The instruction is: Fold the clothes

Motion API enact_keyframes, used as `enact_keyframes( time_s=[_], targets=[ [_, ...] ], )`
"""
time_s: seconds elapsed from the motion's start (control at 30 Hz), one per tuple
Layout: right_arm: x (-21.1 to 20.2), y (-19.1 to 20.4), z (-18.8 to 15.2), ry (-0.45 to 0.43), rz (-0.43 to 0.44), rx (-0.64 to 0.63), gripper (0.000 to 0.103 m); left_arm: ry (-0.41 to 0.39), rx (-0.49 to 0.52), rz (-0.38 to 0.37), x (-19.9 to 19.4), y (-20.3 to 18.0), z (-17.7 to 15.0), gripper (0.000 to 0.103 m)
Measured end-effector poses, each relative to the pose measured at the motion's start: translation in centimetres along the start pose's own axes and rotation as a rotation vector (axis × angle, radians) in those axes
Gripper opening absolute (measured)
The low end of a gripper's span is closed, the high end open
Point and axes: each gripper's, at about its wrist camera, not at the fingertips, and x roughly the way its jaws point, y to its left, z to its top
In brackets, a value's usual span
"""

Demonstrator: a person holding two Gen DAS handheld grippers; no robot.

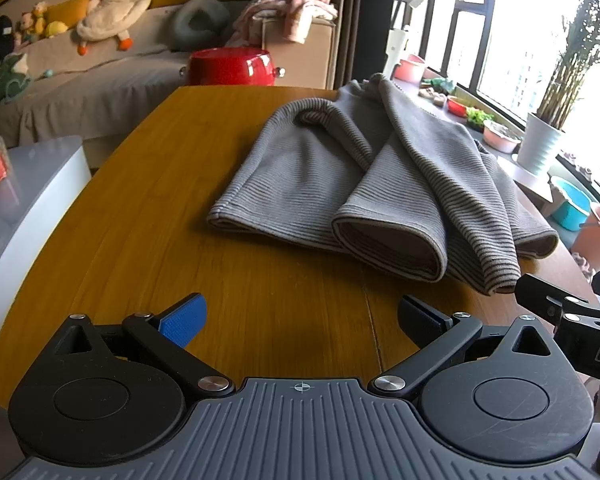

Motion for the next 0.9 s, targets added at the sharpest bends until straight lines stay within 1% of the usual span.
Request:
enact_keyframes(
  time_s=[0.37, 0.9],
  targets=[
    [0.21, 0.23, -0.04, 0.013, -0.002, -0.003, 0.103, 0.022, -0.015, -0.012, 0.28, 0.31, -0.23, 0.103],
    [0.35, -0.04, -0.06, 0.021, -0.001, 0.003, 0.103, 0.027, -0.01, -0.018, 0.14, 0.24, -0.43, 0.103]
  ],
)
